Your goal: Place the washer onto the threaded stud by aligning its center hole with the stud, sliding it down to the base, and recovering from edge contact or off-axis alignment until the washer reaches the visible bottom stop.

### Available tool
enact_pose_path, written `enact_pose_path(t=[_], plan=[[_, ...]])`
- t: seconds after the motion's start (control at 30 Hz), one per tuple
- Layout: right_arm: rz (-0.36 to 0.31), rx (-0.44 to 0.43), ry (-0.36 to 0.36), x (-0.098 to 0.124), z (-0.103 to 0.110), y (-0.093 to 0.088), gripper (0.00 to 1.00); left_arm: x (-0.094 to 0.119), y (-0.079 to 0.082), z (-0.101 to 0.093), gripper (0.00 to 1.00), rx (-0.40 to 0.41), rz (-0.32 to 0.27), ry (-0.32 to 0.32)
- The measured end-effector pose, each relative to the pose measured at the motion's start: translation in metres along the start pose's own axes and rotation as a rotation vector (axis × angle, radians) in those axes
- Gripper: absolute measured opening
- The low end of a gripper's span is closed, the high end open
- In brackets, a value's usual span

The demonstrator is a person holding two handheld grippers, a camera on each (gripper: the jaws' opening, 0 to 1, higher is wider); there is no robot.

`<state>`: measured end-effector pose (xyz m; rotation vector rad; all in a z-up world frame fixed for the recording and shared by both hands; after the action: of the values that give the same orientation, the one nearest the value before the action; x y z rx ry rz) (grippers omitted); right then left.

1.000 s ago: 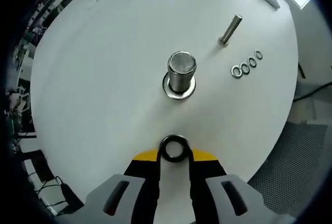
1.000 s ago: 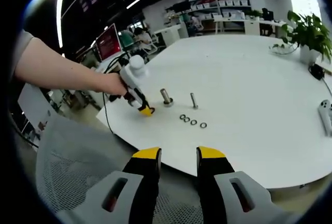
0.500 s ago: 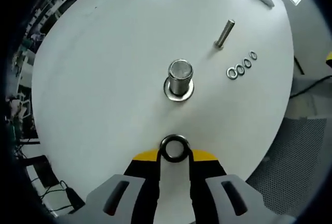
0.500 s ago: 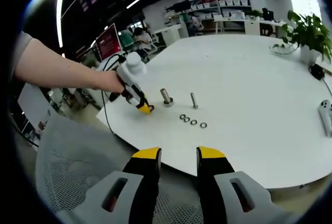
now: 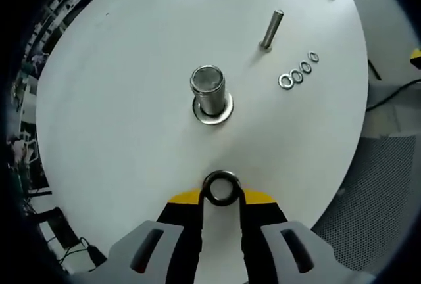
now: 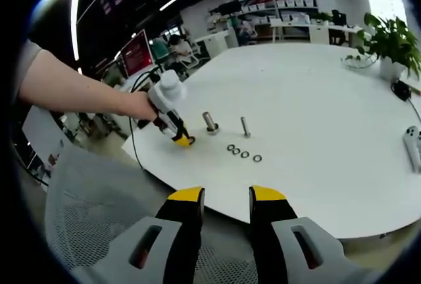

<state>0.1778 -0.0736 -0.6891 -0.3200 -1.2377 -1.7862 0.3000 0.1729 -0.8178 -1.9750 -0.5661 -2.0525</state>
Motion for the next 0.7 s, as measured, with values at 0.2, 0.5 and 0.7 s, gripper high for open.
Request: enact_pose_path(t=[0.2, 0.5, 0.7], plan=[[-0.003, -0.003, -0.001, 0.0000, -0.0002, 0.0005, 0.29, -0.0023, 0.0008, -0.0017, 0.20, -0.031, 0.001, -0.007], [-0.005, -0.004, -0.001, 0.0000, -0.0004, 0.0008, 0.29, -0.0032, 0.0019, -0.0025, 0.22, 0.038, -0.006, -0.005], [-0.008, -0.004, 0.000, 0.0002, 0.0000, 0.0013, 0.29, -0.0027, 0.0045, -0.0046, 0.29, 0.115, -0.014, -0.042]])
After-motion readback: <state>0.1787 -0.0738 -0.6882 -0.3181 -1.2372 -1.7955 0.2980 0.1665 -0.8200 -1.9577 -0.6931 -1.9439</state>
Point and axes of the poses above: the point that each gripper's makers call its tool centre point, and the gripper's own axes: x roughly backward along the fingers, z roughly to its left, y roughly out of its top, the point moved 2 cm from there along x, roughly backward along the fingers, and after that the axes turned 15 degrees about -x, right-handed, at the moved point
